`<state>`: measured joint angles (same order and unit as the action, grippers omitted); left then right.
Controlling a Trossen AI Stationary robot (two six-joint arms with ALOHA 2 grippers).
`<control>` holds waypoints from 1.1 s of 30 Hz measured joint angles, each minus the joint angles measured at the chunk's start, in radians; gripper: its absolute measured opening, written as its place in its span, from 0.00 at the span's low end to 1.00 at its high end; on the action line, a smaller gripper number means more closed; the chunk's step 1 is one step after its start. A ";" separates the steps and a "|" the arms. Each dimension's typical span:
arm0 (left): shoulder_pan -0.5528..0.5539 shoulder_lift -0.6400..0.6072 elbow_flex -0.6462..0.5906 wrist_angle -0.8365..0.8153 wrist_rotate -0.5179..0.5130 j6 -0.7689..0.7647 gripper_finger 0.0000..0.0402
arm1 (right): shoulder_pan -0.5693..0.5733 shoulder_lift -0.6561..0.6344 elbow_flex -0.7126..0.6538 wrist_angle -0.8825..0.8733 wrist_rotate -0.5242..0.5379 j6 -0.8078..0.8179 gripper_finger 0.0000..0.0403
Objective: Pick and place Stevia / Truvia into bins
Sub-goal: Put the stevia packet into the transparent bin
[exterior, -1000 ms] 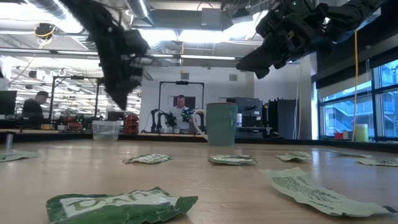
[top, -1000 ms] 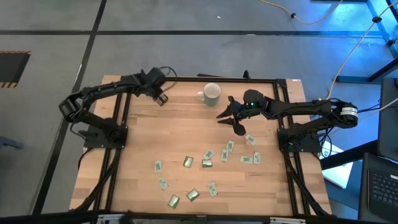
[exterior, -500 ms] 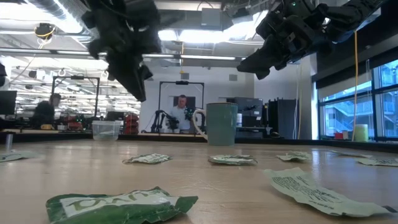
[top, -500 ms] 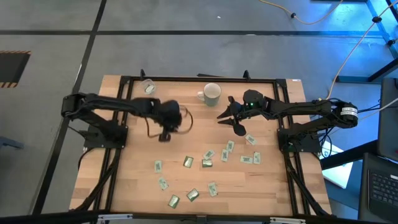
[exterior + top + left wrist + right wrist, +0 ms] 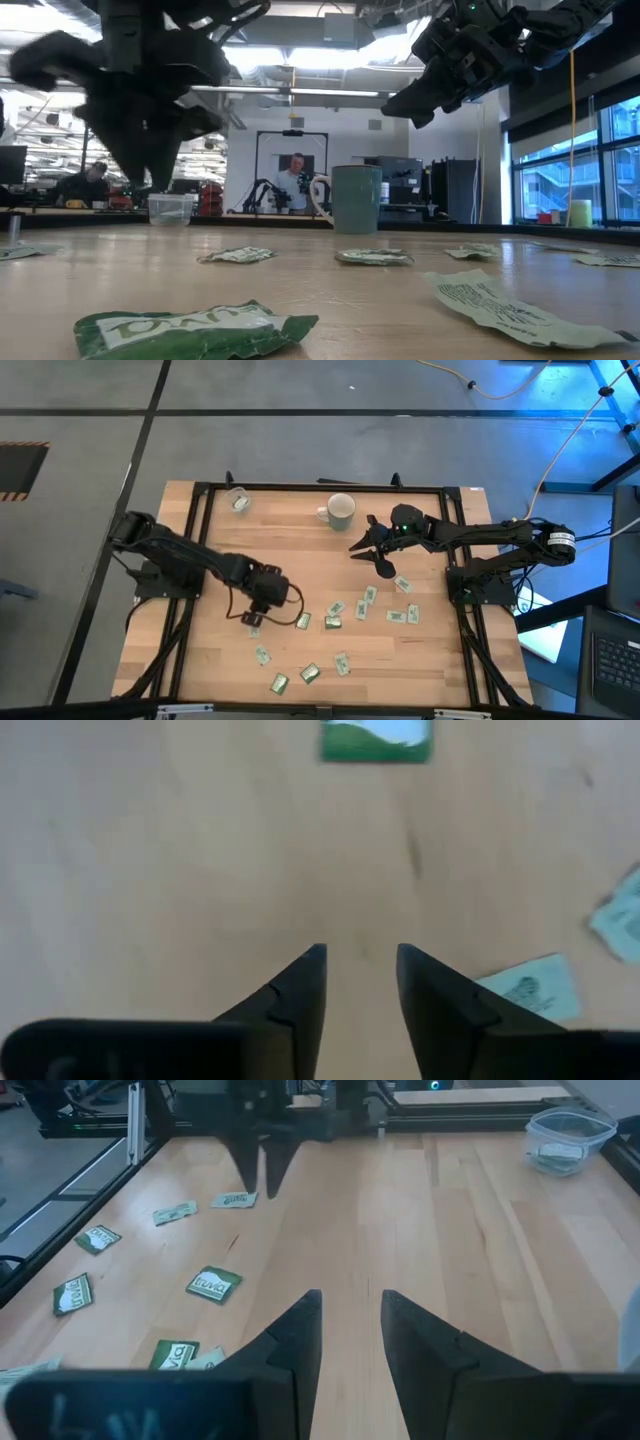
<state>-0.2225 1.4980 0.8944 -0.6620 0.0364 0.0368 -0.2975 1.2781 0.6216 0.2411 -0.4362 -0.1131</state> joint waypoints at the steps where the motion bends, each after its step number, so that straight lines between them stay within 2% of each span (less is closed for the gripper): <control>1: -0.017 0.007 0.000 0.003 0.000 -0.014 0.32 | 0.000 0.000 0.000 0.000 0.000 0.000 0.27; 5: -0.078 0.036 0.000 -0.005 0.012 -0.067 0.35 | 0.000 0.000 0.000 0.001 0.000 0.000 0.27; 11: -0.135 0.081 0.000 -0.046 0.009 -0.127 0.32 | 0.000 0.000 0.000 0.001 0.000 0.000 0.27; 15: -0.144 0.115 0.000 -0.075 0.007 -0.172 0.29 | 0.000 0.000 0.000 0.001 0.000 0.001 0.27; 25: -0.143 0.225 0.009 -0.083 0.039 -0.170 0.27 | 0.000 0.000 0.000 0.001 0.000 0.000 0.27; 33: -0.155 0.237 0.011 -0.082 0.026 -0.197 0.23 | 0.000 0.000 0.000 0.001 0.000 0.000 0.27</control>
<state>-0.3775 1.7351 0.9052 -0.7441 0.0620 -0.1602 -0.2974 1.2781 0.6216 0.2420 -0.4362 -0.1129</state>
